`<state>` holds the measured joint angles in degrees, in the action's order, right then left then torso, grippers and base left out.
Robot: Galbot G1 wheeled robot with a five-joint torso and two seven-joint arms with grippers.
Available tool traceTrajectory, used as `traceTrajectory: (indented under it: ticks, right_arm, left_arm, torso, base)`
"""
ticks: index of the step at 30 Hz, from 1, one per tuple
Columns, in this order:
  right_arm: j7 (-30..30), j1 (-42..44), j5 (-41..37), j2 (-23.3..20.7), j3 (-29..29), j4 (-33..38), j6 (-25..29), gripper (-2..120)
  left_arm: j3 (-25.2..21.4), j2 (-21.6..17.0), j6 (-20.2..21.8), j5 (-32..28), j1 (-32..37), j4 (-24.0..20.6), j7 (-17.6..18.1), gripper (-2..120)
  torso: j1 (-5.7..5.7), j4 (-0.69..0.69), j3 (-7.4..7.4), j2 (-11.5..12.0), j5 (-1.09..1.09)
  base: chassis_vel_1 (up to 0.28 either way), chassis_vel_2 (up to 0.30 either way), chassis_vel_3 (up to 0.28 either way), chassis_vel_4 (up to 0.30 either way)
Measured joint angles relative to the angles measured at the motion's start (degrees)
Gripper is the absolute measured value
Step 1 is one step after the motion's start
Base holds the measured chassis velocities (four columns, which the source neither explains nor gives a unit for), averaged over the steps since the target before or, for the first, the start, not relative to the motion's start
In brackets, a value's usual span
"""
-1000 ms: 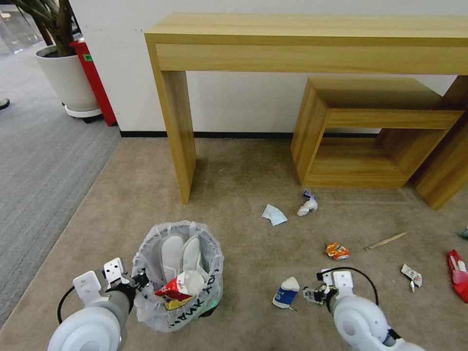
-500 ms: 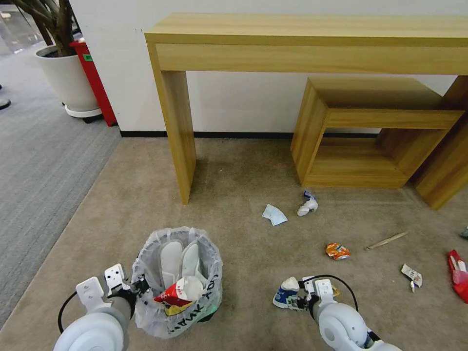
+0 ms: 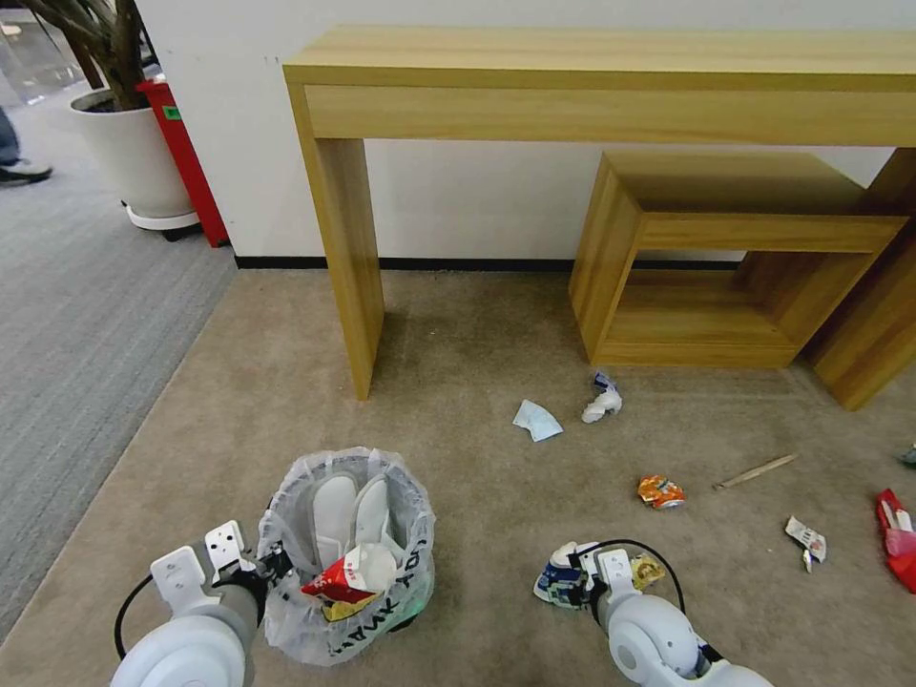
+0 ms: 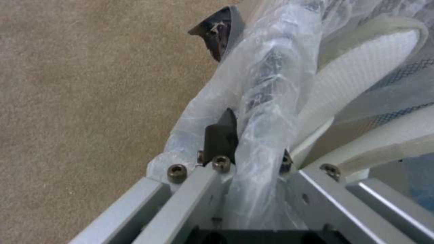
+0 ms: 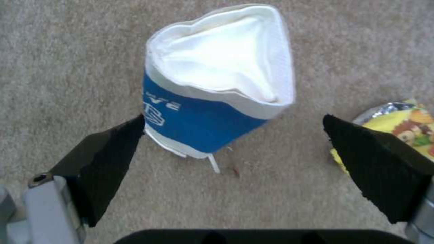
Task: Pick up the trash bin and place the garbage on the floor into it.
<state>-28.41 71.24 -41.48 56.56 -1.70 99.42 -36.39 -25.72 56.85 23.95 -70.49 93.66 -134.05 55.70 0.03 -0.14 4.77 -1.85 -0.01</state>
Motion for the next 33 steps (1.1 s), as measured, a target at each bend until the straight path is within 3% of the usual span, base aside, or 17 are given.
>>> traceTrajectory:
  ticks: [22, 25, 32, 33]
  right_arm:
    - [3.12, -8.15, 1.18, 5.59, -6.64, -11.63, 2.71, 100]
    - [2.80, -8.48, 1.16, 5.98, -7.04, -12.64, 3.28, 95]
    - [3.26, -8.48, 1.79, 6.72, -7.12, -13.97, 5.09, 65]
    - [3.26, -8.48, 1.79, 6.72, -7.12, -13.97, 5.09, 65]
  left_arm:
    - [1.36, 0.82, -0.35, 1.38, -0.21, 1.25, -0.09, 1]
    - [1.50, 0.74, -0.46, 1.52, -0.40, 1.55, -0.06, 1]
    - [2.09, 0.08, -0.94, 1.21, -1.61, 2.45, 0.00, 1]
    - [2.09, 0.08, -0.94, 1.21, -1.61, 2.45, 0.00, 1]
  torso:
    - [0.00, 0.00, 0.00, 0.00, 0.01]
    - [0.01, 0.00, 0.00, 0.00, 0.00]
    - [0.00, 0.00, 0.00, 0.00, 0.00]
    - [0.00, 0.00, 0.00, 0.00, 0.00]
  base:
    - [0.000, 0.000, 0.000, 0.000]
    - [0.000, 0.000, 0.000, 0.000]
    - [0.000, 0.000, 0.000, 0.000]
    - [0.000, 0.000, 0.000, 0.000]
